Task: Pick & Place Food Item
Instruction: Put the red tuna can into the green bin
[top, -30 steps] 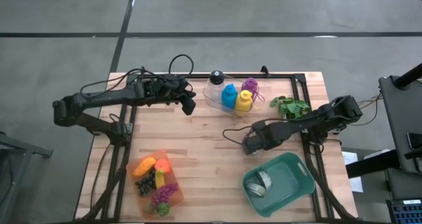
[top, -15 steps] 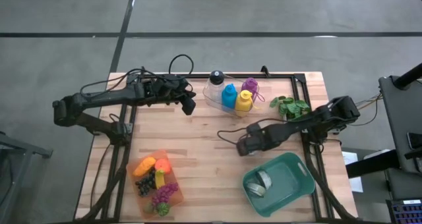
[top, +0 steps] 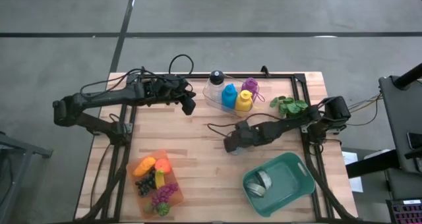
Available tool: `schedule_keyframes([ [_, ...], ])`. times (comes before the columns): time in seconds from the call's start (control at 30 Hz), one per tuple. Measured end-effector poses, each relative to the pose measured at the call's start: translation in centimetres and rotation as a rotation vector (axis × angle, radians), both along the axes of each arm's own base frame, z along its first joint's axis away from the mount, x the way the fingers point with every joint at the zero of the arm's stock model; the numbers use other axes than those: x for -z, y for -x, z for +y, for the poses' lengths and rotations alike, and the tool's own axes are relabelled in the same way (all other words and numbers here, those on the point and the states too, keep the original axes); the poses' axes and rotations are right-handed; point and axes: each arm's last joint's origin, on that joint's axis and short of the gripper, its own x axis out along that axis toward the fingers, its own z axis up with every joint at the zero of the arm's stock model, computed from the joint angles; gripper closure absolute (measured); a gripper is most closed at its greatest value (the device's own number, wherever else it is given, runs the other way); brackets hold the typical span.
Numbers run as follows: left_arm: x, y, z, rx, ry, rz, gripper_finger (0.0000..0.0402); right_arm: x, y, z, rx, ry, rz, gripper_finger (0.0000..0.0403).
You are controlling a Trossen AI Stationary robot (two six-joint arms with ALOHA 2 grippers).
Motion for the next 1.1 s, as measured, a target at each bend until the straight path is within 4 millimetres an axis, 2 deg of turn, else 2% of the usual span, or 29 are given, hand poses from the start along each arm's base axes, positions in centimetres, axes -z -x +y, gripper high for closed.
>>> schedule_keyframes([
  [0.27,0.0,0.0,0.0,0.000,0.000,0.001,0.0400,1.3,-2.6,-1.5,0.030,-0.033,-0.169,0.0032],
  [0.53,0.0,0.0,0.0,-0.001,0.001,0.003,0.0400,2.1,-4.6,-1.7,0.019,-0.078,-0.332,0.0032],
  [0.7,0.0,0.0,0.0,0.000,0.002,0.005,0.0400,1.6,-4.1,-1.7,-0.053,-0.032,-0.292,0.0032],
  [0.9,0.3,0.2,-0.1,0.015,0.025,0.037,0.0400,-1.1,-2.4,-1.9,-0.142,0.040,-0.219,0.0032],
  [1.1,0.4,0.0,-0.9,0.214,0.168,-0.005,0.0400,-3.9,-0.2,-2.0,-0.274,0.123,-0.148,0.0032],
])
